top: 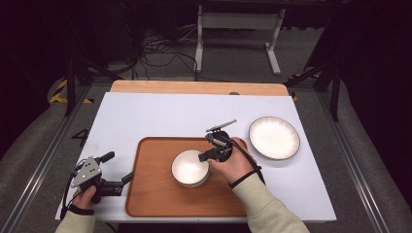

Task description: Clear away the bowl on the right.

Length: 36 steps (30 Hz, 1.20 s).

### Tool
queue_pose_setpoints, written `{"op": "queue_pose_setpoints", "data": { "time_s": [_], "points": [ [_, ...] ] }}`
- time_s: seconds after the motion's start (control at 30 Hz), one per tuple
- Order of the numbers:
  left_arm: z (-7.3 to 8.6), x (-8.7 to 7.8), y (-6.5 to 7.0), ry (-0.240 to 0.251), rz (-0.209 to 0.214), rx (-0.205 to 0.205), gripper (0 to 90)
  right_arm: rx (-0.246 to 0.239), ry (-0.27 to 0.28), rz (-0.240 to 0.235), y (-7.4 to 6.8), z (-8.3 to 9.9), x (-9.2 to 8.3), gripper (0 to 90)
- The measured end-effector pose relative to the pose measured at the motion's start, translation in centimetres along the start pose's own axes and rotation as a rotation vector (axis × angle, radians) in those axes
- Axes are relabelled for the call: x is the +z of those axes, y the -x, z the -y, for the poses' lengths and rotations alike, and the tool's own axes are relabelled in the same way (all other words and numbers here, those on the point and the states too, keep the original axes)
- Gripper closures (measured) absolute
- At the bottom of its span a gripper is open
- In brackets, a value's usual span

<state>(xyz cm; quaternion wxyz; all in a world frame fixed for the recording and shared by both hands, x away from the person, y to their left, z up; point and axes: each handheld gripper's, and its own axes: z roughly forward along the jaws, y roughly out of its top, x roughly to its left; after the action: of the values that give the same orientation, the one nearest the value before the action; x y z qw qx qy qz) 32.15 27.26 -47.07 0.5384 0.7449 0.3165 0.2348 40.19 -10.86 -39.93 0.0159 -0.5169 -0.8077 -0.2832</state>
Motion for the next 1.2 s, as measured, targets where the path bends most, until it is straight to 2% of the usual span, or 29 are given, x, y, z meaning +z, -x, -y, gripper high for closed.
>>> {"op": "queue_pose_setpoints", "data": {
  "time_s": [0.13, 0.23, 0.47, 0.57, 0.67, 0.7, 0.77, 0.8, 0.87, 0.97, 1.07, 1.2],
  "points": [
    [0.0, 0.0, 0.0, -0.001, 0.000, 0.001, 0.3, -0.001, -0.007, -0.004, 0.1, 0.0, -0.1, 77.3],
    [0.0, 0.0, 0.0, -0.003, -0.001, 0.001, 0.4, -0.014, -0.002, 0.023, 0.2, 0.2, -0.1, 76.7],
    [0.0, 0.0, 0.0, -0.004, -0.001, 0.002, 0.4, 0.000, 0.009, 0.002, 0.5, 0.3, -0.4, 75.4],
    [0.0, 0.0, 0.0, -0.003, -0.001, 0.002, 0.3, -0.017, 0.028, -0.012, 0.5, 0.3, -0.6, 70.5],
    [0.0, 0.0, 0.1, -0.001, 0.000, -0.001, 0.3, -0.068, 0.066, -0.020, 0.5, 0.3, -0.8, 63.0],
    [0.0, 0.0, 0.1, -0.003, 0.001, 0.001, 0.4, -0.105, 0.094, -0.021, 0.5, 0.3, -1.0, 61.0],
    [0.0, -0.1, 0.0, -0.004, 0.001, 0.007, 0.4, -0.133, 0.126, -0.031, 0.4, 0.3, -1.3, 58.3],
    [0.0, -0.1, 0.0, -0.004, 0.001, 0.007, 0.4, -0.133, 0.126, -0.031, 0.4, 0.3, -1.3, 58.3],
    [0.0, 0.0, 0.1, 0.001, -0.002, 0.008, 0.3, -0.193, 0.178, -0.038, 0.4, 0.4, -1.6, 54.7],
    [0.0, 0.0, 0.1, 0.001, -0.003, 0.009, 0.4, -0.254, 0.239, -0.061, 0.3, 0.5, -2.0, 53.0],
    [0.0, 0.0, 0.1, 0.003, -0.004, 0.006, 0.4, -0.322, 0.303, -0.067, 0.3, 0.8, -2.1, 51.7],
    [0.0, 0.0, 0.1, -0.004, 0.000, 0.007, 0.3, -0.387, 0.380, -0.074, 0.4, 1.2, -2.6, 49.9]
  ]
}}
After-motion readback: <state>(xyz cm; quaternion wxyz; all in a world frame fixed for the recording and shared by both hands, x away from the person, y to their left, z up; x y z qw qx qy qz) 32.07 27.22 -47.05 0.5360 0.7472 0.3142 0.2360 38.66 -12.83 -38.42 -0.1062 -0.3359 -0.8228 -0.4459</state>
